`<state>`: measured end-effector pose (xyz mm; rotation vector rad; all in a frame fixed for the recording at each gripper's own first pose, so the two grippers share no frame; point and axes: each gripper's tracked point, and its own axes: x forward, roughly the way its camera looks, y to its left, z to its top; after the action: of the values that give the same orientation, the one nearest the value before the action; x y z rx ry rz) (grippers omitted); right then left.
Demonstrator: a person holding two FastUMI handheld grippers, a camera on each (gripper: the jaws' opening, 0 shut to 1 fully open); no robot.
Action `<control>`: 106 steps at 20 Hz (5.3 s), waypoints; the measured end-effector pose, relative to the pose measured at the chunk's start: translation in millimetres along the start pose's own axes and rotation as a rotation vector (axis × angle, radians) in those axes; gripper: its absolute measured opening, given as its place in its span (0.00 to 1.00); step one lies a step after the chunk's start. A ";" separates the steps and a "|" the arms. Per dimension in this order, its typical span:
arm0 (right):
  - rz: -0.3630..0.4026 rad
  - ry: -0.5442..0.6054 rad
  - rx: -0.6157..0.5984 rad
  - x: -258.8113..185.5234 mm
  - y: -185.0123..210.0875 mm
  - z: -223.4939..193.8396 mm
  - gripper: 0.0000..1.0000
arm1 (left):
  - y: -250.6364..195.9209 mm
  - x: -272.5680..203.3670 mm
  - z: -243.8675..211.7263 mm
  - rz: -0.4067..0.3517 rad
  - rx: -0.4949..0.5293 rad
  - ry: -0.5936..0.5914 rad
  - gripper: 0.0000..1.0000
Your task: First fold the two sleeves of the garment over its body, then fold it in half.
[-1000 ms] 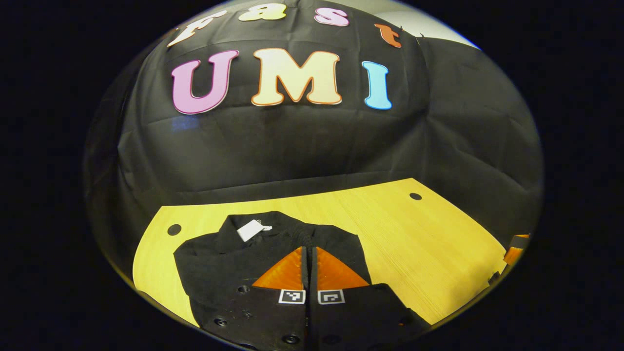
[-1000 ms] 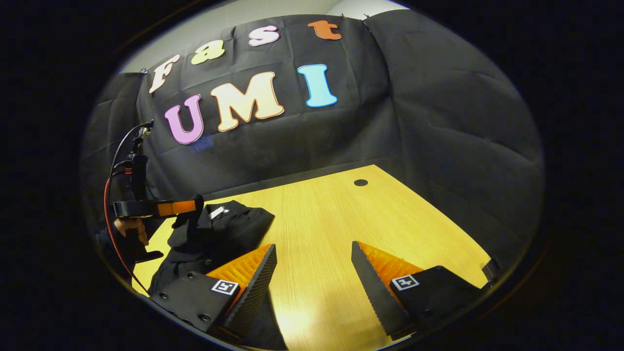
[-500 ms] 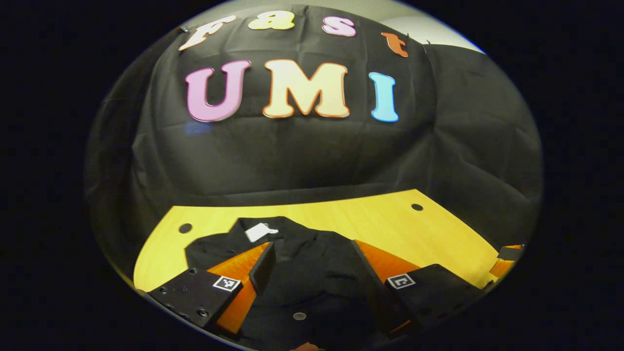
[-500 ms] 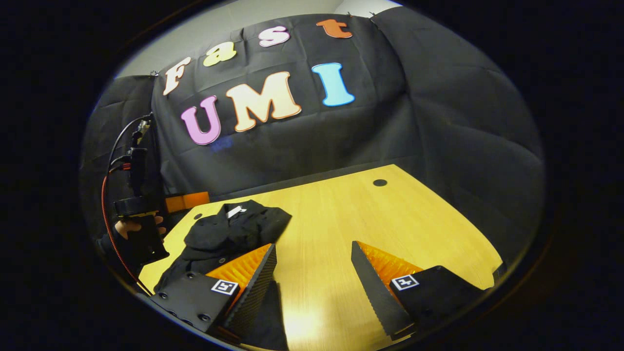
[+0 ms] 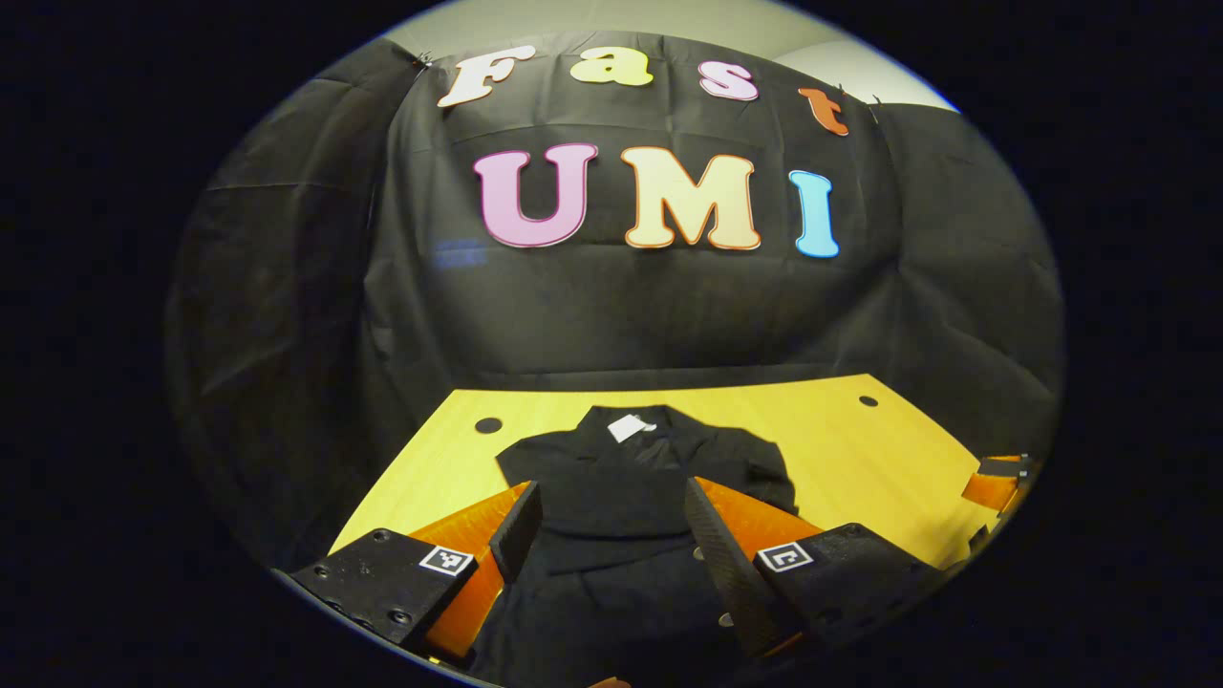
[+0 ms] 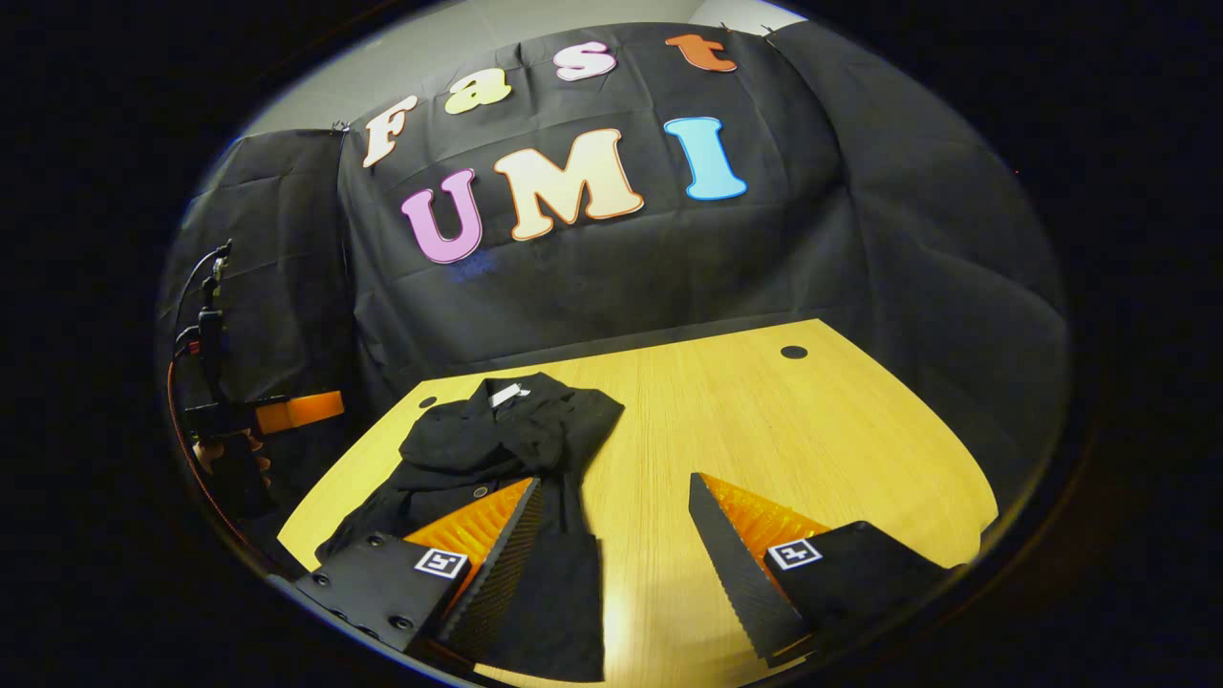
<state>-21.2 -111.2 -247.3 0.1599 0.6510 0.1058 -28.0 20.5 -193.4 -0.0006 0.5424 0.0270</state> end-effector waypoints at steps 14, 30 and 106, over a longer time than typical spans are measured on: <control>-0.055 0.200 -0.109 -25.4 37.4 -108.1 0.98 | 82.8 -85.3 -149.3 0.068 -0.068 0.275 0.93; -0.162 0.438 -0.141 -25.9 33.1 -215.6 0.99 | 103.1 -114.0 -253.3 0.029 -0.033 0.452 0.93; -0.058 0.040 0.027 232.9 64.8 140.5 0.09 | 135.3 176.4 -15.7 0.004 -0.121 0.181 0.01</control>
<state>245.6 -29.2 -263.8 0.1652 0.6964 0.0445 111.5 160.2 -297.0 -0.1206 0.7212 0.0643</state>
